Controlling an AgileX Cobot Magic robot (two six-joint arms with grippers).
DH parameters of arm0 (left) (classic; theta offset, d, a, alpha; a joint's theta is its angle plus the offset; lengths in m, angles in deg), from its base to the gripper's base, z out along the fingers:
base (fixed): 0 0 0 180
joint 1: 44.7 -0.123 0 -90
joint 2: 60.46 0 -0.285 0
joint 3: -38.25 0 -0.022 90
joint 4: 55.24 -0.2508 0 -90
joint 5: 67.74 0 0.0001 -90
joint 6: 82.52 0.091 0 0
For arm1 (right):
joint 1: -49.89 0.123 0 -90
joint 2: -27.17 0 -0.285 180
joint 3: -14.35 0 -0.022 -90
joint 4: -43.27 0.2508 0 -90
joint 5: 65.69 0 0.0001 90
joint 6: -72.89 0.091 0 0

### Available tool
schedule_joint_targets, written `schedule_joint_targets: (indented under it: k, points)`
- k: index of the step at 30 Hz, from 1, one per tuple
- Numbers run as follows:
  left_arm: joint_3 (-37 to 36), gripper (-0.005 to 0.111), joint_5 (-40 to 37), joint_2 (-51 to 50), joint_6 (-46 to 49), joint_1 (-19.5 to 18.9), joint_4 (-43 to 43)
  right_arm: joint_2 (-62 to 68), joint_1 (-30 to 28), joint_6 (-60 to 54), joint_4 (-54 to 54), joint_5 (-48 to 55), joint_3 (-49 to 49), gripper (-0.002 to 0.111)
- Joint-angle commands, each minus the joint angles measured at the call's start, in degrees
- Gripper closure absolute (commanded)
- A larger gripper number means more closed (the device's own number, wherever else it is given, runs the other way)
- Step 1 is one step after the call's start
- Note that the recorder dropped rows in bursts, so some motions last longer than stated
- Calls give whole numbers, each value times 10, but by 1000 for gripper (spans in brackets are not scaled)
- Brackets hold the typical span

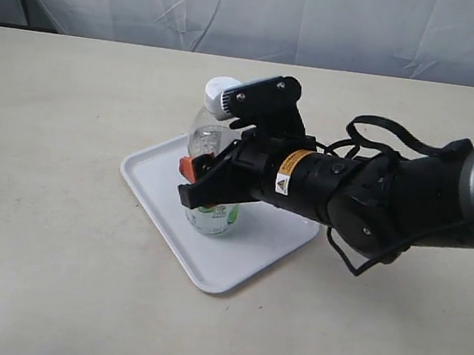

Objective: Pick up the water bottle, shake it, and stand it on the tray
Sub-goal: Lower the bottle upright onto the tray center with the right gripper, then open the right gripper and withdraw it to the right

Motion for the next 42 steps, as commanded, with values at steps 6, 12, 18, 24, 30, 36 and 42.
schedule_joint_targets:
  k: [6, 12, 18, 24, 30, 36, 42]
  points:
    - [-2, 106, 6, 3, -2, 1, 1, 1, -4, -4, 71, 46, 8, 21]
    - [-2, 106, 6, 3, -2, 1, 1, -17, -4, -4, 80, 79, 8, 33]
    - [-2, 106, 6, 3, -2, 1, 1, -81, -2, -4, 78, 218, 8, 64]
    - [-2, 106, 6, 3, -2, 1, 1, -144, 0, -4, 66, 359, 7, 100]
    - [-2, 106, 6, 3, -2, 1, 1, -230, 0, -4, 67, 499, 5, 109]
    - [-2, 106, 6, 3, -2, 1, 1, -365, 0, 29, 81, 550, -11, 109]
    - [-2, 106, 6, 3, -2, 1, 1, -508, 0, 38, 108, 602, -36, 109]
